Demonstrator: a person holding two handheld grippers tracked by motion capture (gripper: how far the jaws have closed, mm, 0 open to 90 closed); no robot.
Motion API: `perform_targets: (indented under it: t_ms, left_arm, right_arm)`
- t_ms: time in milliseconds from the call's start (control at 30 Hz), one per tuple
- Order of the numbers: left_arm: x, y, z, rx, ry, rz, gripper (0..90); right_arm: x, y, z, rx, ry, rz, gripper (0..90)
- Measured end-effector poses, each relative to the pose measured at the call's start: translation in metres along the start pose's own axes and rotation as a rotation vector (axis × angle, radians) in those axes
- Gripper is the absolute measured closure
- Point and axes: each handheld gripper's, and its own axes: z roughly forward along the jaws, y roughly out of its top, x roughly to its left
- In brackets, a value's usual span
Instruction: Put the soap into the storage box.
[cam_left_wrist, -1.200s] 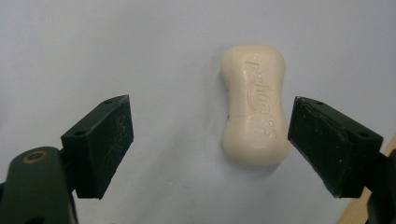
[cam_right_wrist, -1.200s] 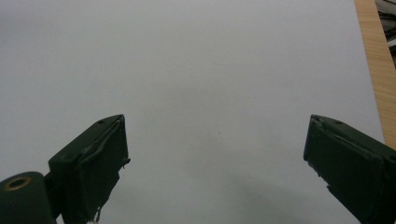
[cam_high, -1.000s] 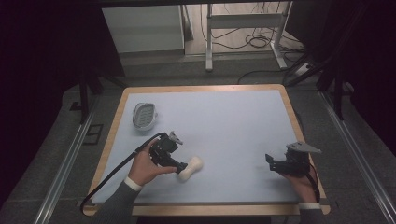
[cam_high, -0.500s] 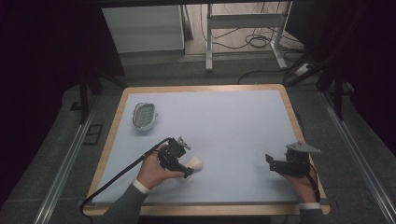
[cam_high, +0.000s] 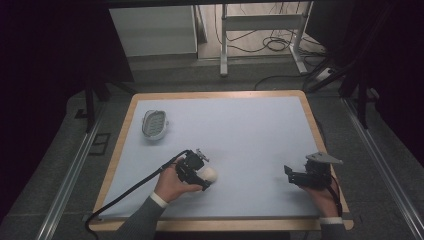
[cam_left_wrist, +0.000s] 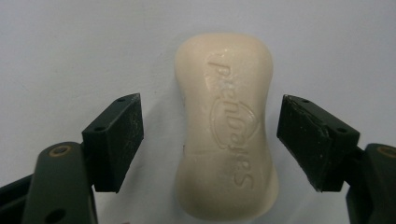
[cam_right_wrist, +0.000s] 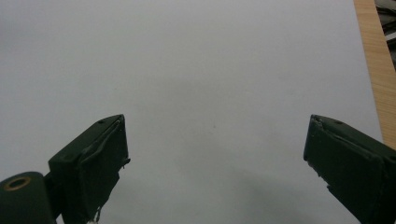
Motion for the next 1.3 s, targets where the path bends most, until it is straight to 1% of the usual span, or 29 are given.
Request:
perform_targets:
  t_ms: [100, 167, 233, 267, 367, 500, 567, 733, 833, 867, 933, 967, 1167, 1300]
  left_arm:
    - [-0.001, 0.000, 0.002, 0.003, -0.001, 0.001, 25.1]
    - [-0.001, 0.000, 0.004, 0.005, 0.000, 0.006, 27.6]
    - [-0.002, 0.000, 0.006, 0.005, 0.004, 0.009, 32.5]
    - [-0.003, 0.000, 0.006, 0.007, 0.006, 0.011, 32.5]
    - [-0.004, -0.001, 0.007, 0.015, 0.012, 0.017, 37.3]
    - [-0.005, -0.002, 0.006, 0.010, -0.005, 0.021, 46.4]
    - [-0.006, -0.002, 0.006, 0.013, -0.003, 0.024, 49.1]
    - [-0.005, -0.002, 0.006, 0.015, -0.004, 0.032, 49.4]
    - [-0.003, -0.002, 0.004, 0.012, -0.012, 0.033, 49.5]
    - [-0.002, -0.002, 0.002, 0.006, -0.011, 0.032, 49.5]
    - [0.000, -0.002, -0.002, -0.021, 0.012, 0.030, 49.5]
    - [0.001, -0.001, -0.004, -0.022, 0.015, 0.030, 49.6]
    - [0.010, -0.001, -0.017, -0.038, 0.020, 0.023, 49.6]
    - [0.014, -0.001, -0.024, -0.064, 0.011, 0.010, 49.6]
  right_arm:
    - [0.000, 0.000, 0.000, 0.000, -0.001, 0.000, 6.2]
    - [0.000, 0.000, 0.000, 0.001, -0.002, 0.002, 6.2]
    - [-0.001, -0.001, 0.000, 0.003, -0.004, 0.003, 6.2]
    - [-0.001, -0.001, 0.000, 0.003, -0.004, 0.003, 6.2]
    - [-0.001, -0.001, 0.000, 0.002, -0.005, 0.004, 6.2]
    - [-0.001, 0.000, 0.000, 0.004, -0.007, 0.003, 6.2]
    - [-0.001, 0.000, 0.000, 0.004, -0.007, 0.004, 6.2]
    - [-0.002, -0.001, 0.000, 0.002, -0.011, 0.008, 6.2]
    - [-0.003, -0.001, -0.001, 0.000, -0.012, 0.009, 6.2]
    - [-0.003, -0.001, -0.001, -0.001, -0.013, 0.010, 6.2]
    - [-0.003, -0.001, -0.002, -0.003, -0.014, 0.010, 6.3]
    - [-0.004, -0.001, -0.002, -0.003, -0.014, 0.011, 6.2]
    - [-0.005, -0.001, -0.002, -0.007, -0.023, 0.018, 6.2]
    - [-0.006, -0.001, -0.003, -0.009, -0.027, 0.020, 6.3]
